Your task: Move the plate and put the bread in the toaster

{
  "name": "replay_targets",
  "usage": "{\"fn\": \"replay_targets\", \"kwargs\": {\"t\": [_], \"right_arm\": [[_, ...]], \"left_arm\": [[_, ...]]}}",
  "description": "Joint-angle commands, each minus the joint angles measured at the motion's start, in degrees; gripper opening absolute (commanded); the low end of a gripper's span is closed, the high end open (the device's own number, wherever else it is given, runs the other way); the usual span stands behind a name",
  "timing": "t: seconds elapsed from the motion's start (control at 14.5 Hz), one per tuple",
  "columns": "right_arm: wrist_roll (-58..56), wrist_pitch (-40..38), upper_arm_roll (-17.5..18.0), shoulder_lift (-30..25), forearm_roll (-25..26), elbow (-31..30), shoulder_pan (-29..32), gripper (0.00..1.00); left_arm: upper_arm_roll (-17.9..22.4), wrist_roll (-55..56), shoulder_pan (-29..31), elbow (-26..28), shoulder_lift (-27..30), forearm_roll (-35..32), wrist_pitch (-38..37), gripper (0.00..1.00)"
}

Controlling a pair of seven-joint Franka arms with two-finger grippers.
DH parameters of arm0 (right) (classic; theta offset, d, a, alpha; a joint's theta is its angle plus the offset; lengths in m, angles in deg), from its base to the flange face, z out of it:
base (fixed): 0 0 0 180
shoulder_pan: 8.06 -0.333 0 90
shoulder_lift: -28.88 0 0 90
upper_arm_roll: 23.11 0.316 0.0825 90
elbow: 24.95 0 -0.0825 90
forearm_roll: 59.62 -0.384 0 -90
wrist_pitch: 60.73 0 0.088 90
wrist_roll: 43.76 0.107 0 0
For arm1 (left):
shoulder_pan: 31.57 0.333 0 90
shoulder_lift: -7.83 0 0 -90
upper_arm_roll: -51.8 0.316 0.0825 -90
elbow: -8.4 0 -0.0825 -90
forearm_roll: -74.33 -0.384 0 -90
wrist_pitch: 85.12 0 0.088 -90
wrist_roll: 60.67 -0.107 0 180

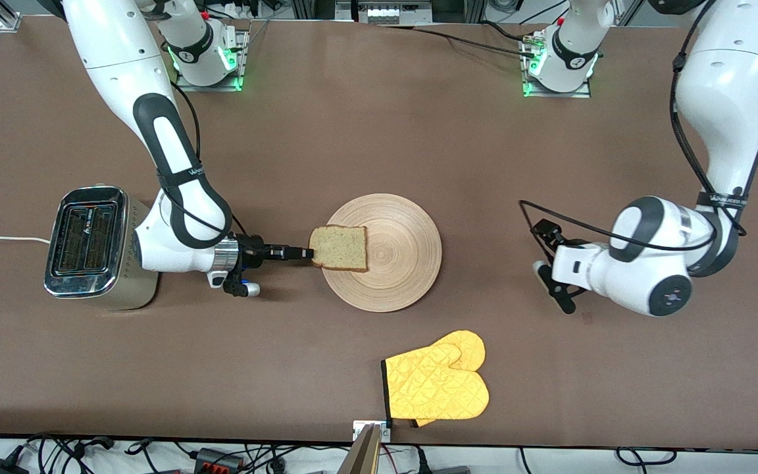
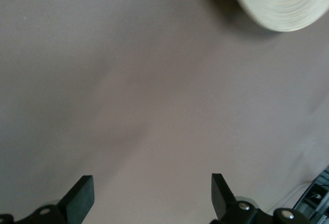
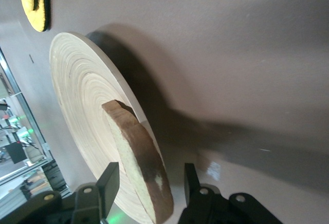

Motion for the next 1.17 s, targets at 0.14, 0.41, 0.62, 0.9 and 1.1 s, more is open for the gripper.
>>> {"fn": "replay_targets", "kwargs": {"t": [0.14, 0.41, 0.62, 0.9, 1.1], "right_arm": [[-1.38, 1.19, 0.46, 1.05, -2.63, 0.96, -0.95, 0.58], [-1.38, 1.28, 0.46, 1.58, -2.89, 0.96, -1.48, 0.48], [-1.38, 1.19, 0.46, 1.49, -2.89, 0.96, -1.48, 0.19], [-1.47, 0.58, 0.46, 1.23, -2.72, 2.72, -1.30, 0.00], [-0.50, 0.40, -0.24, 0.61, -0.01, 5.18, -1.65, 0.00]], "left_arm": [[0.50, 19.18, -5.56, -1.67, 6.36, -9.03, -3.26, 1.00], [0.76, 26.78, -4.68, -3.42, 8.56, -8.87, -3.26, 1.00], [1.29, 28.79, -4.33, -8.51, 9.71, -8.78, -3.69, 1.00], [1.38, 36.35, -1.34, -8.97, 14.96, -9.21, -5.19, 1.00], [1.47, 36.54, -0.03, -9.05, 18.32, -9.13, -8.59, 1.00]]}}
